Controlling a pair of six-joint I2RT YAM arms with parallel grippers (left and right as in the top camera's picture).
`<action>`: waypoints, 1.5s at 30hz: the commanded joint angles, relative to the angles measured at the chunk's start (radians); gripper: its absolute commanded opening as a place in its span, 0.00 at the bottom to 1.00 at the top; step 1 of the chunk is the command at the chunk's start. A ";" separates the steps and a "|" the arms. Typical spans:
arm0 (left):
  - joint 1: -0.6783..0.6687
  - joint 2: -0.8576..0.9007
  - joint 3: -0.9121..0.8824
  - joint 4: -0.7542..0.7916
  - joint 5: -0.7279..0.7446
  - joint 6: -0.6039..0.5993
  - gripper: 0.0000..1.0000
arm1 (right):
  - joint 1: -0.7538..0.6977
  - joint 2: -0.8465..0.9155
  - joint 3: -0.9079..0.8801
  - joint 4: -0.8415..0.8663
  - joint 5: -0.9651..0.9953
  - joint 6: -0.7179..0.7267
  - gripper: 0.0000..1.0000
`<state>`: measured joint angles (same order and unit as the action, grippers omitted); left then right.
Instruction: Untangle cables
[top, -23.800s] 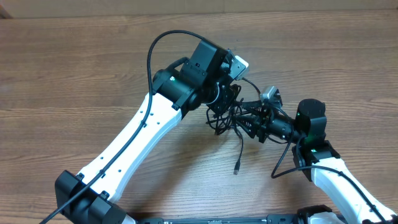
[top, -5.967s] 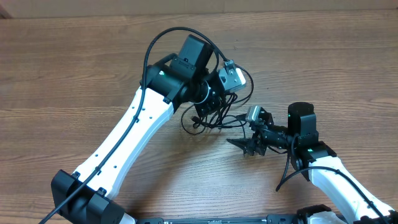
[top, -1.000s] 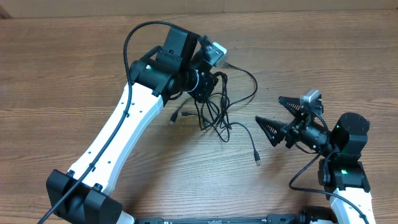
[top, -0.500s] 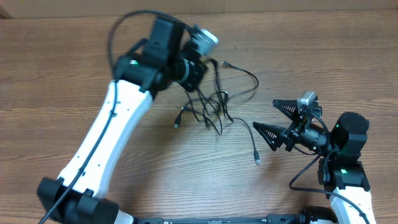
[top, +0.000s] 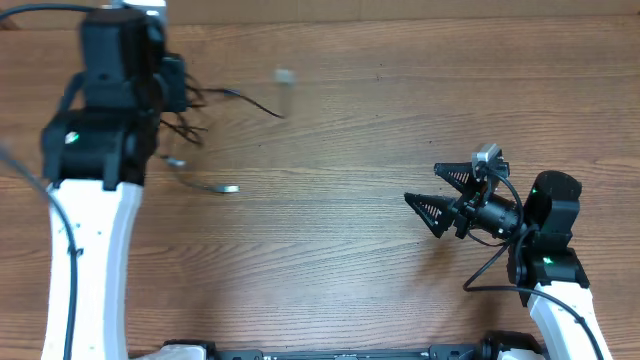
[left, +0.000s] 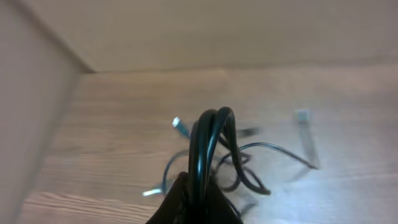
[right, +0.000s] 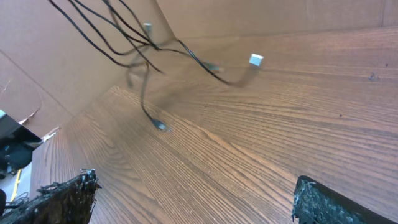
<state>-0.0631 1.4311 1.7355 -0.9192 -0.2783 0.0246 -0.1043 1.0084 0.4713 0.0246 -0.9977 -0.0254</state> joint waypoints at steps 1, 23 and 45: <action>-0.007 -0.050 0.030 0.018 0.019 0.027 0.04 | -0.003 0.002 0.008 0.006 0.000 0.003 1.00; -0.226 0.380 0.009 -0.117 0.499 0.085 0.04 | -0.003 0.002 0.008 0.023 0.001 0.026 1.00; -0.449 0.595 0.010 -0.014 0.538 0.051 1.00 | -0.003 0.002 0.008 0.022 0.002 0.026 1.00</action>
<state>-0.5350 2.0193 1.7401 -0.9340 0.2520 0.0875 -0.1040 1.0092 0.4713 0.0402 -0.9951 -0.0032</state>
